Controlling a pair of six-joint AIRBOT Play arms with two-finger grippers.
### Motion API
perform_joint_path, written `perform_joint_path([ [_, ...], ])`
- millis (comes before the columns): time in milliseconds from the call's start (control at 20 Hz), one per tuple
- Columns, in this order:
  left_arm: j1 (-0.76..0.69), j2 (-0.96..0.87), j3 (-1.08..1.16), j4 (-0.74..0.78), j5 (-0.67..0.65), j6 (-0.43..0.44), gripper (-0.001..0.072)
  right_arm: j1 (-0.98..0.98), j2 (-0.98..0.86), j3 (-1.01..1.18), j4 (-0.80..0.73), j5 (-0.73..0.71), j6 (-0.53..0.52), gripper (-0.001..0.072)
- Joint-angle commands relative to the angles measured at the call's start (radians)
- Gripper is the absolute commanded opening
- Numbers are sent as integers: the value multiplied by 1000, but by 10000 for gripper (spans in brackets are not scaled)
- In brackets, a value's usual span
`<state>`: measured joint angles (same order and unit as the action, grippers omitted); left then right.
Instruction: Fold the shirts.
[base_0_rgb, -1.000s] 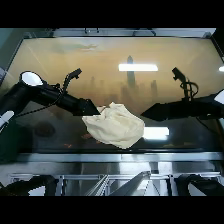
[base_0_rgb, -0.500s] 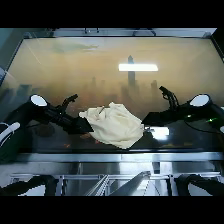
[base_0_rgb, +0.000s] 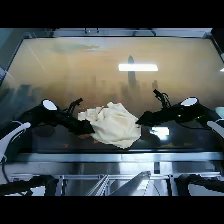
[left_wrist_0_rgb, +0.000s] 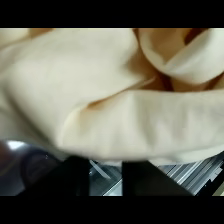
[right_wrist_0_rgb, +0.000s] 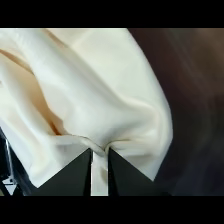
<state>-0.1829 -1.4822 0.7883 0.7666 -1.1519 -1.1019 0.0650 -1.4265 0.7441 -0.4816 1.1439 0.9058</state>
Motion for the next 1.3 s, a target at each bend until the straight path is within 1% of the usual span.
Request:
perform_joint_path([
  [0, -58, -100, 109, -1, -61, 2, 21, 1, -7, 0, 65, 55, -47, 20],
  [50, -58, -117, 147, -1, -103, 2, 5, 1, -7, 0, 65, 66, -47, 21],
  [200, -55, -123, 225, -5, -163, -1, 4, 1, -7, 0, 64, 72, -48, 20],
  [550, -37, -42, 238, 1, -138, -2, 5, 1, -7, 0, 129, 72, -92, 20],
  [800, 13, -29, 237, 0, -153, -2, 5, 1, -7, 0, 129, 72, -91, 20],
  [1050, 15, -29, 238, -3, -154, -2, 5, 1, -7, 0, 134, 72, -91, 20],
  [1100, 15, -29, 238, -2, -154, -2, 58, 1, -7, 0, 146, 72, -92, 20],
  [1150, 15, -29, 238, -2, -155, -2, 271, 1, -7, 0, 155, 72, -92, 20],
  [1200, 15, -29, 238, -2, -154, -2, 307, 1, -7, 0, 163, 72, -96, 20],
  [1250, 15, -29, 238, -2, -153, -2, 306, 1, -7, 0, 168, 72, -99, 20],
])
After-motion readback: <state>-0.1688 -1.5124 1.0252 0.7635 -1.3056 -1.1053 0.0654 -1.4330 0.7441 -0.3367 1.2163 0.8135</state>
